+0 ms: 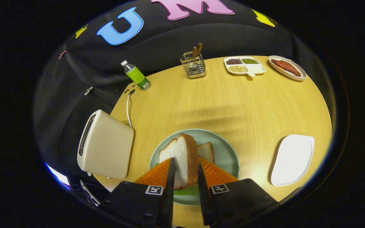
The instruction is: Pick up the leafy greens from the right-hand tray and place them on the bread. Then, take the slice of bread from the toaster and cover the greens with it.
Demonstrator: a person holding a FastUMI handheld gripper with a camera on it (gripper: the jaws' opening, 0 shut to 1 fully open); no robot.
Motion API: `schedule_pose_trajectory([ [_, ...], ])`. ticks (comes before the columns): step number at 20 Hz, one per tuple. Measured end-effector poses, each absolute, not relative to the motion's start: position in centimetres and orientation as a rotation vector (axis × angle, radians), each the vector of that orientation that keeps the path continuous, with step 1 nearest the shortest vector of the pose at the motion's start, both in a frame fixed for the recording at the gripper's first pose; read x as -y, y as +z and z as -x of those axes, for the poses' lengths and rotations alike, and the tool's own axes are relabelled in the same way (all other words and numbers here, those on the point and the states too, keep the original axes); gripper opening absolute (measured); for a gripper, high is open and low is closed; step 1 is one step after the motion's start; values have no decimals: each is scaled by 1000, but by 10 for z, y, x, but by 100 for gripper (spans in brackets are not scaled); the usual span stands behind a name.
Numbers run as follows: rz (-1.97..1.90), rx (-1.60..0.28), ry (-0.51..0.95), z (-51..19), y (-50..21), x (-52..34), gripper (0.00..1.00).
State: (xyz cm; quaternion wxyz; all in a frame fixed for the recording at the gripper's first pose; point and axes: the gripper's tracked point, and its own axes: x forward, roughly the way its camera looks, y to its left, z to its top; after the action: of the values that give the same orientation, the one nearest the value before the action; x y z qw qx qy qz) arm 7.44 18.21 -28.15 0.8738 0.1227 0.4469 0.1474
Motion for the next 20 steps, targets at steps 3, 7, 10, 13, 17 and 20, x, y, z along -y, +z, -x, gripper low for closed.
schedule_pose_trajectory([
  [3,-224,-942,288,-72,-290,-171,58],
  [7,-172,-902,291,-70,-279,-157,98],
  [10,-136,-829,285,-71,-254,-145,99],
  [13,-103,-731,263,-72,-217,-129,99],
  [17,-75,-590,221,-67,-163,-104,99],
  [20,-108,-503,163,-55,-127,-83,98],
])
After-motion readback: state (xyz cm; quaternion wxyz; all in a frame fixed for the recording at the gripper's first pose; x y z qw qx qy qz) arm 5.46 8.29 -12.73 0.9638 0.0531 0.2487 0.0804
